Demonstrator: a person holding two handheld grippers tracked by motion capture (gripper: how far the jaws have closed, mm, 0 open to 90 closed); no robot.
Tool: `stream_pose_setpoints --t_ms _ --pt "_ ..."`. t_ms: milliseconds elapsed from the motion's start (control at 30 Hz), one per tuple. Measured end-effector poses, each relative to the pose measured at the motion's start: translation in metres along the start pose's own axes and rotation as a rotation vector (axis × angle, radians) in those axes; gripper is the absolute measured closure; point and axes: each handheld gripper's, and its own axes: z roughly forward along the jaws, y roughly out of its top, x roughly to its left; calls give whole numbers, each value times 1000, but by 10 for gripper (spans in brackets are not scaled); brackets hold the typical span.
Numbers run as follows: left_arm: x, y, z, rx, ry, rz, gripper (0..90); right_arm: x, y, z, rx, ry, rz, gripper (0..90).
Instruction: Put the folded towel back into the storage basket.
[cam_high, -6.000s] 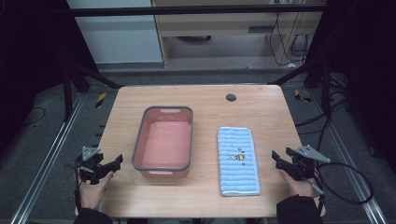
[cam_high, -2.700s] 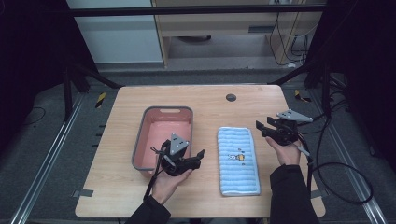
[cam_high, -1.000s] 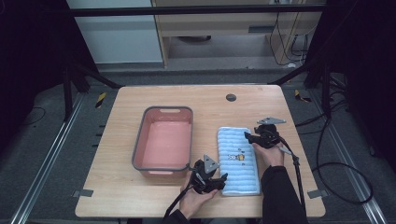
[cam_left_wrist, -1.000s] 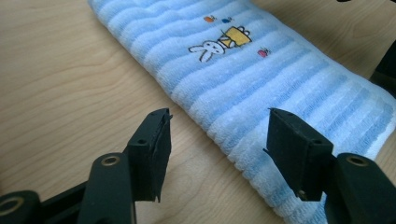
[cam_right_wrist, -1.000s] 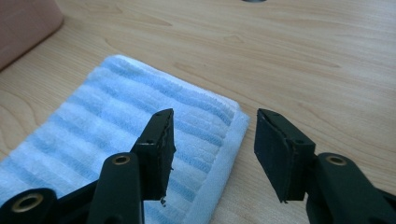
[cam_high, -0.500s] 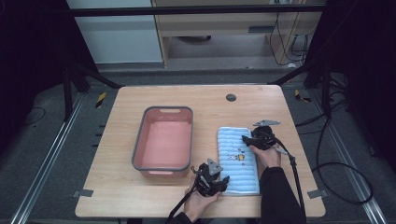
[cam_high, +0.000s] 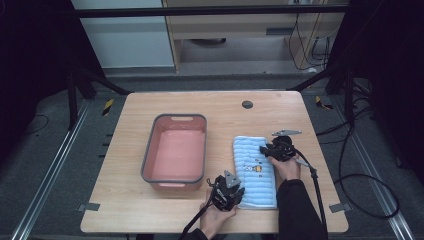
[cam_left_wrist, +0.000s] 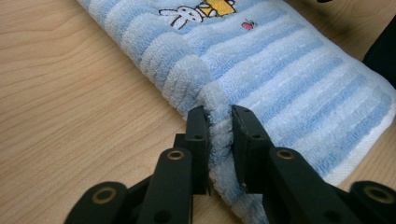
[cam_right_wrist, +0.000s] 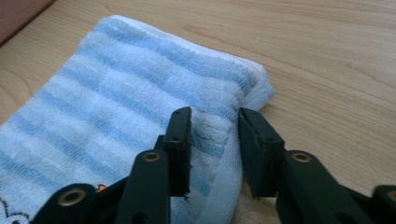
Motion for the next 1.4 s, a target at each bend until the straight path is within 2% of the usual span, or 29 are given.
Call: stream_pose_setpoints --t_ms 67,200,267,333,500,833,933,1033,1100,1400 --pt "1 1 0 1 -3 -4 805 2 0 0 2 7 -6 754" --pt "2 2 0 6 -7 -7 822 3 1 -1 4 7 -4 792" --pt "2 2 0 2 -7 -10 826 4 1 -1 1 4 -7 797" --pt "3 1 0 -5 -10 -15 835 3 1 -2 -6 8 17 807" --pt "6 3 -5 -35 -22 -31 840 3 3 -8 -25 5 14 811" --pt "5 16 -32 -107 -49 -12 842 15 19 -43 -125 5 -12 811" --pt "5 23 -46 -134 -68 -1 842 18 24 -53 -143 5 -5 811" --pt "5 27 -54 -146 -75 5 842 20 27 -59 -157 4 -12 811" --pt "5 31 -60 -155 -74 15 842 24 32 -67 -175 2 -27 811" --pt "7 42 -80 -176 -65 38 842 33 45 -87 -241 6 -30 811"
